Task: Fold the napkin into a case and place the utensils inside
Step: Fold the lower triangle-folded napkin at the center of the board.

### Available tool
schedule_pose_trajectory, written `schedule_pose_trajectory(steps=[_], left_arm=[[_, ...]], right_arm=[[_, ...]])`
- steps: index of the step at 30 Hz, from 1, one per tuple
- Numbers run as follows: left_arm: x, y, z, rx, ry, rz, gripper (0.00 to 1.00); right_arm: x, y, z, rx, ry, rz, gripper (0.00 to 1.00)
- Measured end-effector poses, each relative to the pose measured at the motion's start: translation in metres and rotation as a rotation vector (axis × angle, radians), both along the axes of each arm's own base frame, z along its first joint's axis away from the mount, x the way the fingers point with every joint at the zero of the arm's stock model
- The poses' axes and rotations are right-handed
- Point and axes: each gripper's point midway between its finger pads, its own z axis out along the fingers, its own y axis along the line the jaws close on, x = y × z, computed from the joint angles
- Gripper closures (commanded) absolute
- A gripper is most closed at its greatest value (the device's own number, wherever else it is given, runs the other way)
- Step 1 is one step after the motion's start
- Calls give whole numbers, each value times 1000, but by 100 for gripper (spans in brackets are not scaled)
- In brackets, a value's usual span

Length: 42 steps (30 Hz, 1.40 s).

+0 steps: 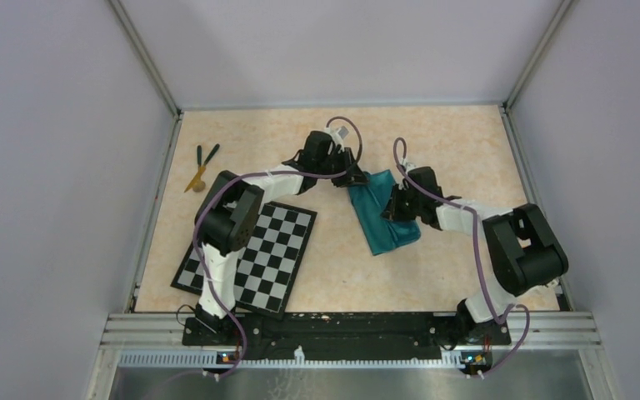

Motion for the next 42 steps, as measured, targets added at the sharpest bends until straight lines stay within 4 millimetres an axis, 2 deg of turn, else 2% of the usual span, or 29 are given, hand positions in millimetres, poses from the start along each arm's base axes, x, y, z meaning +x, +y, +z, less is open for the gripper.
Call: schedule_pose_trajectory(steps=[4,8,15,18,21,24,26,31,34,38,42], left_arm=[[4,1,0,-16,-5,1,82],[7,3,-7,-23,14,2,85],[13,5,-37,-25,67,9,88],[16,7,-52,-16,90,18,90],[17,10,-64,-7,112,29,92],[22,12,-63,-24,112,41,93],[26,13,-61,-33,109,54,93],[31,17,-59,-51,111,73,93],[33,17,-62,-57,117,80,94],[33,17,-64,-67,130,85,96],[34,16,-65,-76,134,85,96]], right_arm=[[-1,-1,-10,-13,23,-4,100],[2,-2,-10,-16,16,-6,100],[9,-3,-7,-24,2,-13,99],[13,-4,-4,-37,-9,-9,90],[19,-6,1,-59,-26,-11,75],[27,-5,10,-70,-47,-11,55],[28,1,20,-62,-71,6,48],[24,39,44,87,-107,133,51],[30,64,46,199,-98,204,64],[36,85,28,284,-32,262,68],[33,95,4,325,54,289,68]])
